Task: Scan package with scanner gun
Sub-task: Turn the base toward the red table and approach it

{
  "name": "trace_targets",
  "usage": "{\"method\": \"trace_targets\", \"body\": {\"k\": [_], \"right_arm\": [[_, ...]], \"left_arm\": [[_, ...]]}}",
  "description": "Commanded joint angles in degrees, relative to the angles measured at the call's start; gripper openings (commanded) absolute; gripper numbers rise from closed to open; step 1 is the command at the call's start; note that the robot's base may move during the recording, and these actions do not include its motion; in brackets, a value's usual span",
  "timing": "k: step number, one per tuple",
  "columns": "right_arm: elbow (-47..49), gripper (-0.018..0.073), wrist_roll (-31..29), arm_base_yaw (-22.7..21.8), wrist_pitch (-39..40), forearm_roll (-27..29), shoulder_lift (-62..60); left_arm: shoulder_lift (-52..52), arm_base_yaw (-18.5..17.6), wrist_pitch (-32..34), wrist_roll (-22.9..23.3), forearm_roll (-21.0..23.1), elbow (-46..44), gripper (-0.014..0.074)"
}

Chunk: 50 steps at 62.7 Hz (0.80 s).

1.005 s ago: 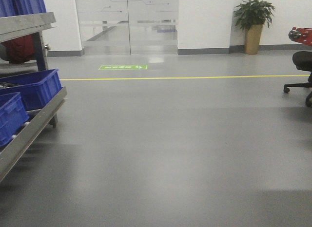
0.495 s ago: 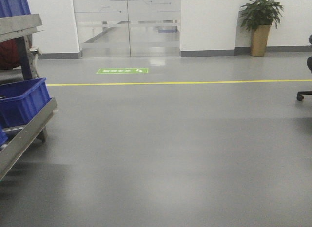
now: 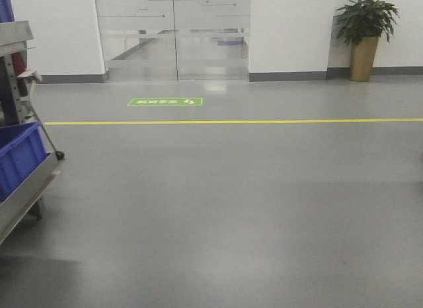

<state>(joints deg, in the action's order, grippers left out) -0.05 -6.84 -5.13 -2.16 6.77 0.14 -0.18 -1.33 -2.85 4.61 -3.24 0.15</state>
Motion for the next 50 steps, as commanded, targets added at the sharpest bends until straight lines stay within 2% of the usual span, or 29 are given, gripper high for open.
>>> {"method": "trace_targets", "body": {"k": [1, 50], "right_arm": [[0.1, -0.0162, -0.2, -0.4, 1.3, -0.4, -0.1], [0.1, -0.0162, -0.2, -0.4, 1.3, -0.4, -0.1]], "left_arm": [[0.2, 0.1, 0.8, 0.1, -0.1, -0.2, -0.0092], [0.2, 0.1, 0.8, 0.1, -0.1, -0.2, -0.0092]]}}
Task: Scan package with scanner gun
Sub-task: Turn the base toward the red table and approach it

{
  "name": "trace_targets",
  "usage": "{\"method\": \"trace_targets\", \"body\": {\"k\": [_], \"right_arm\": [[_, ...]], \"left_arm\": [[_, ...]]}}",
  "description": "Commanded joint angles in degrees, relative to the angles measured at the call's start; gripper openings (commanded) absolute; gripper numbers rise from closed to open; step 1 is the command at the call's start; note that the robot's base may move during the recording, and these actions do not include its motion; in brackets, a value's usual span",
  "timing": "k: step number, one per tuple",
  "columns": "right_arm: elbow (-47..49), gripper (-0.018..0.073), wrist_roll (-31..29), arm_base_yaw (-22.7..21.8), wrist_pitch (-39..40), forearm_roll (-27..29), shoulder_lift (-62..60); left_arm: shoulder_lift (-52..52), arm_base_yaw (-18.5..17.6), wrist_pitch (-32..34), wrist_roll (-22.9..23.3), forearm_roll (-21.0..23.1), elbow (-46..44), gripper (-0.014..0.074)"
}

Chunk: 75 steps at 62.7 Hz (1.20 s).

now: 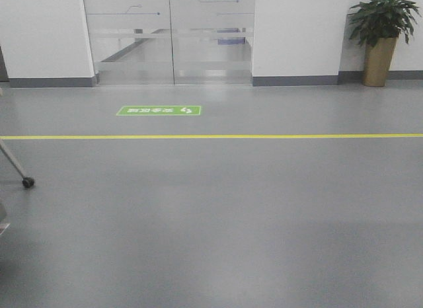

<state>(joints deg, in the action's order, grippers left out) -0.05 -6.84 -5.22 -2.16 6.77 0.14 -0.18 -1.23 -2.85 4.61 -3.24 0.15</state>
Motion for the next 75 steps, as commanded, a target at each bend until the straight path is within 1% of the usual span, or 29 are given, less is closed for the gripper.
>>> {"method": "trace_targets", "body": {"k": [1, 75], "right_arm": [[0.1, -0.0162, -0.2, -0.3, 1.3, -0.4, -0.1], [0.1, -0.0162, -0.2, -0.3, 1.3, -0.4, -0.1]], "left_arm": [[0.2, 0.0, 0.8, 0.1, -0.1, -0.2, -0.0092], [0.2, 0.0, 0.8, 0.1, -0.1, -0.2, -0.0092]]}}
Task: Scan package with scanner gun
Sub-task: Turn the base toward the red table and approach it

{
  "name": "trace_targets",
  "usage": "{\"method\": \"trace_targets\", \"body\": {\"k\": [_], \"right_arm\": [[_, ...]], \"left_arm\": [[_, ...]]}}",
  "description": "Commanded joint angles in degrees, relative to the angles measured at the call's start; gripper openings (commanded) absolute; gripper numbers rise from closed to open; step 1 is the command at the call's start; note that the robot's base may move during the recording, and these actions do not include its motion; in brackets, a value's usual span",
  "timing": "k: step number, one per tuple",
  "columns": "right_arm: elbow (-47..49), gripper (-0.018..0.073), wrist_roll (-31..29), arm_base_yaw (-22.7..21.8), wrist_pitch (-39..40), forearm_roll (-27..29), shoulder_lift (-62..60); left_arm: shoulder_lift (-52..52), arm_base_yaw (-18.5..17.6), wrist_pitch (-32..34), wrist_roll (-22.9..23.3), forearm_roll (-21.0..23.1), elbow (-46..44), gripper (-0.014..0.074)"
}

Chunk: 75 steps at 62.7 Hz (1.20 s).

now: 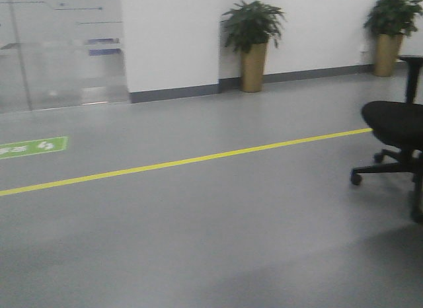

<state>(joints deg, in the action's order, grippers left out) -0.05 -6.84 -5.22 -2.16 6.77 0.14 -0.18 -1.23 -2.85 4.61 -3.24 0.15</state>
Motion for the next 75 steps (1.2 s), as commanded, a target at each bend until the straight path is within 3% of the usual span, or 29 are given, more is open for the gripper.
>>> {"method": "trace_targets", "body": {"k": [1, 75], "right_arm": [[0.1, -0.0162, -0.2, -0.3, 1.3, -0.4, -0.1], [0.1, -0.0162, -0.2, -0.3, 1.3, -0.4, -0.1]], "left_arm": [[0.2, 0.0, 0.8, 0.1, -0.1, -0.2, -0.0092], [0.2, 0.0, 0.8, 0.1, -0.1, -0.2, -0.0092]]}}
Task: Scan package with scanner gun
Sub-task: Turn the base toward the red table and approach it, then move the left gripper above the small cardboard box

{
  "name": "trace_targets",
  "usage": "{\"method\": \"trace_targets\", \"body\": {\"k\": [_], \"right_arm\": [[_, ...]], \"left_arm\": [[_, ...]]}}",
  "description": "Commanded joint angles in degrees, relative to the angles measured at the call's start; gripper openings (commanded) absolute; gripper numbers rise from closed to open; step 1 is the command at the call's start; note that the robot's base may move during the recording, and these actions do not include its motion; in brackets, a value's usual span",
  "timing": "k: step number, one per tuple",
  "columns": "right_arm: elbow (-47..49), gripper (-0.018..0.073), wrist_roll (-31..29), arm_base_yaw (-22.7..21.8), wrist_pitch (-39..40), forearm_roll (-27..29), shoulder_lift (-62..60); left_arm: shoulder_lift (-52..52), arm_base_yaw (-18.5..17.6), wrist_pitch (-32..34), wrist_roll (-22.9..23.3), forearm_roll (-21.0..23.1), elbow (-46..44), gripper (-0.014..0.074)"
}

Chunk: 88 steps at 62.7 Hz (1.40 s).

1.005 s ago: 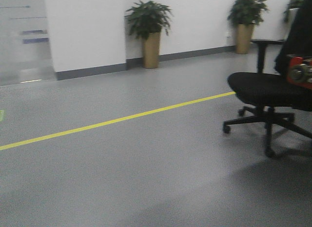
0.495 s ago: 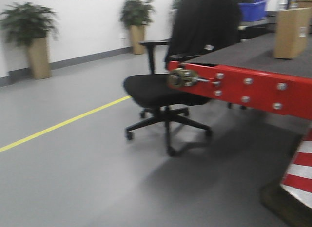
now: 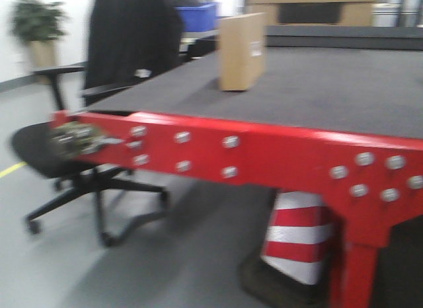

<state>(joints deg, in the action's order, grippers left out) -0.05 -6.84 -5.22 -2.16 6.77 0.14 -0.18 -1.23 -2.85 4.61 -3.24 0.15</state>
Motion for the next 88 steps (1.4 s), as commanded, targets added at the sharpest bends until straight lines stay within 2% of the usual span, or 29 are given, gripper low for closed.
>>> {"method": "trace_targets", "body": {"k": [1, 88], "right_arm": [[0.1, -0.0162, -0.2, -0.3, 1.3, -0.4, -0.1], [0.1, -0.0162, -0.2, -0.3, 1.3, -0.4, -0.1]], "left_arm": [[0.2, 0.0, 0.8, 0.1, -0.1, -0.2, -0.0092], [0.2, 0.0, 0.8, 0.1, -0.1, -0.2, -0.0092]]}}
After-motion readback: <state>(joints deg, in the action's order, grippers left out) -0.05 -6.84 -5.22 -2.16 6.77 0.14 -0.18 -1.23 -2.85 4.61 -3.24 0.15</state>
